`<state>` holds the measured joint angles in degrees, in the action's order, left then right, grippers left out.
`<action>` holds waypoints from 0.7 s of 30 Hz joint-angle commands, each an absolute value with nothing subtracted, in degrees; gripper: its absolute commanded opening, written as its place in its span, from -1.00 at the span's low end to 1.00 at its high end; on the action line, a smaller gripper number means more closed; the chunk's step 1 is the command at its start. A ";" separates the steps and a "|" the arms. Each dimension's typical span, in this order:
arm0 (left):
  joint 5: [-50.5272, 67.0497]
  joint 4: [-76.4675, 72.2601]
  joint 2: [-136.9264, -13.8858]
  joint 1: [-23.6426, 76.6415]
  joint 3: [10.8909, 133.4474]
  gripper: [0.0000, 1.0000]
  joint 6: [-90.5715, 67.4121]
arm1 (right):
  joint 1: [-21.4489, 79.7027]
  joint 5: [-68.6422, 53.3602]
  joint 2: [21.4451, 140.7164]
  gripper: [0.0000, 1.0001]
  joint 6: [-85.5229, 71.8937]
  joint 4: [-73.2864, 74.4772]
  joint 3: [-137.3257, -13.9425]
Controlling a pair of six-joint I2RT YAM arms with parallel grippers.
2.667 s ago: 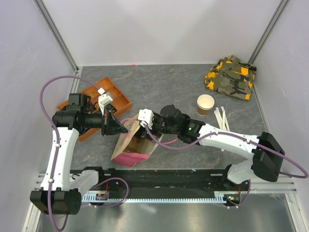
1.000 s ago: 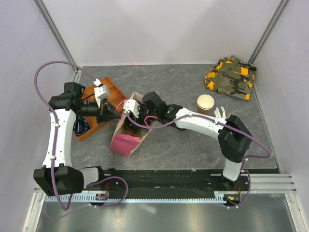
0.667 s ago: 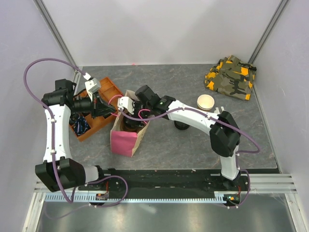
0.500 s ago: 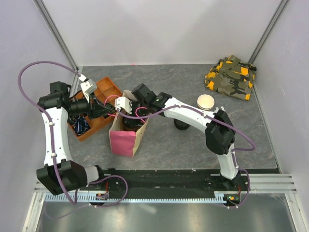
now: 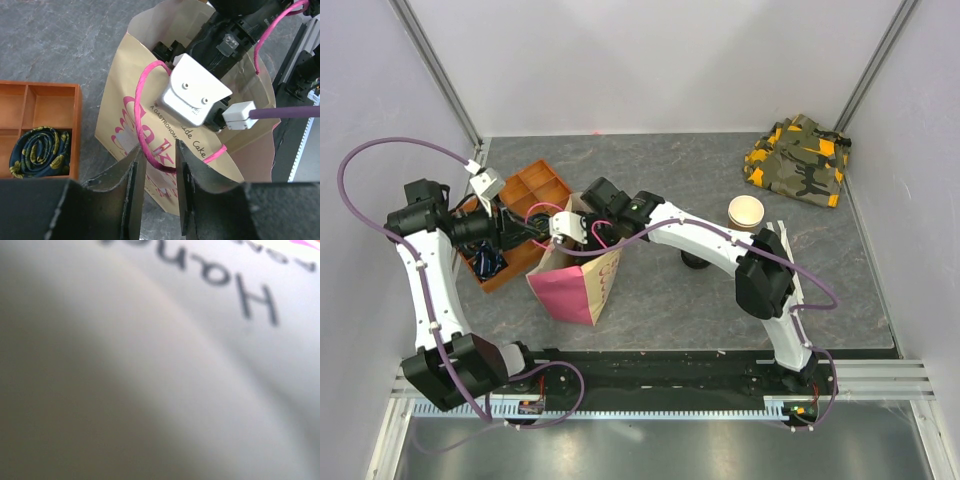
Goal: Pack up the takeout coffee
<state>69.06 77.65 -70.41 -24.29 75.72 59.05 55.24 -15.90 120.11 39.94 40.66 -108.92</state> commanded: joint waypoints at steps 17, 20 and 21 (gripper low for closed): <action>70.66 88.07 -67.06 -24.78 77.08 0.49 60.91 | 56.16 -14.06 121.82 0.64 37.36 45.27 -112.41; 70.84 88.07 -66.97 -24.70 77.17 0.52 61.08 | 56.16 -14.15 121.03 0.80 36.65 43.86 -112.50; 70.84 88.07 -67.15 -24.78 77.17 0.53 61.08 | 56.16 -13.98 120.94 0.91 36.39 43.16 -112.50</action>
<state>69.32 77.65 -68.29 -24.32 75.55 59.09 55.68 -14.61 121.45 38.22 42.74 -111.59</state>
